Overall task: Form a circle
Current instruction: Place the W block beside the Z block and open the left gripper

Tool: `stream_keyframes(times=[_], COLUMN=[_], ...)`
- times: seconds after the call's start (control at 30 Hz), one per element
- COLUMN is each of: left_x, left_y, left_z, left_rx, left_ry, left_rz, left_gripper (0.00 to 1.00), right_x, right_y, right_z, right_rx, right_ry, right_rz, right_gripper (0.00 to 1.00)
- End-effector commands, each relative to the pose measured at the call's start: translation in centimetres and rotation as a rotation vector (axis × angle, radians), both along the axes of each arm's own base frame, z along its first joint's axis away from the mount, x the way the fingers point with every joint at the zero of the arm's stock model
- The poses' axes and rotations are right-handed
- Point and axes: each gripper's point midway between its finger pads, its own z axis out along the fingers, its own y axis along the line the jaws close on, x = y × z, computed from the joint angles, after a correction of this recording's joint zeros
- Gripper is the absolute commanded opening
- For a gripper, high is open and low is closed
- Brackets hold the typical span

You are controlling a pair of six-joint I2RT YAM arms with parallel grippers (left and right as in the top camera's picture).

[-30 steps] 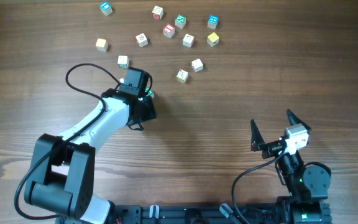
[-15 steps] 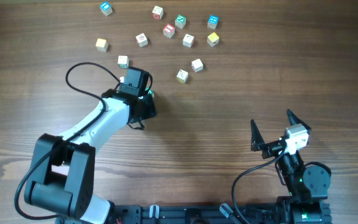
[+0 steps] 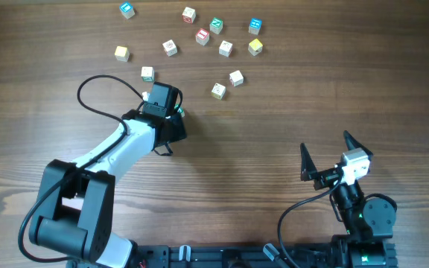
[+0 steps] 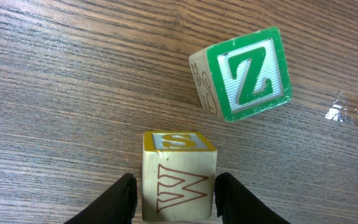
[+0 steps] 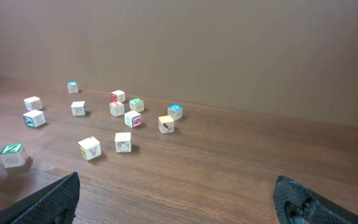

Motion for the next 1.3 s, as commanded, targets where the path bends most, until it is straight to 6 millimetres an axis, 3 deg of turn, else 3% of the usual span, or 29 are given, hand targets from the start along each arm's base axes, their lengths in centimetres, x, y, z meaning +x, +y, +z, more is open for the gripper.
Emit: stream_keyframes(times=[0.0,0.07,0.57,0.6,0.67,0.77,0.97,1.27], left_x=[-0.11,-0.06,-0.73,-0.67,-0.57,-0.49,0.13,-0.12], left_y=[0.32,0.3,0.17,0.15,0.14,0.13,-0.1,-0.03], left_z=[-0.42,-0.4,-0.61,-0.59,-0.56,-0.53,-0.31,-0.4], left_rx=[0.023,0.021,0.012,0.012,0.011,0.011,0.001,0.004], left_ry=[0.001,-0.001,0.029,0.026,0.022,0.019,-0.008,0.003], left_rz=[0.0,0.0,-0.007,-0.007,-0.007,-0.007,-0.007,-0.007], left_gripper=[0.43,0.38,0.35,0.38,0.51,0.52,0.39,0.38], right_x=[-0.05,-0.05,-0.05,-0.05,-0.05,-0.05,-0.05,-0.05], right_y=[0.04,0.04,0.04,0.04,0.04,0.04,0.04,0.04], right_z=[0.26,0.26,0.26,0.26,0.26,0.26,0.26,0.27], right_rx=[0.004,0.004,0.004,0.004,0.004,0.004,0.004,0.004], right_ry=[-0.011,-0.011,-0.011,-0.011,-0.011,-0.011,-0.011,-0.012], right_rz=[0.001,0.001,0.001,0.001,0.001,0.001,0.001,0.001], right_gripper=[1.0,1.0,1.0,1.0,1.0,1.0,1.0,1.0])
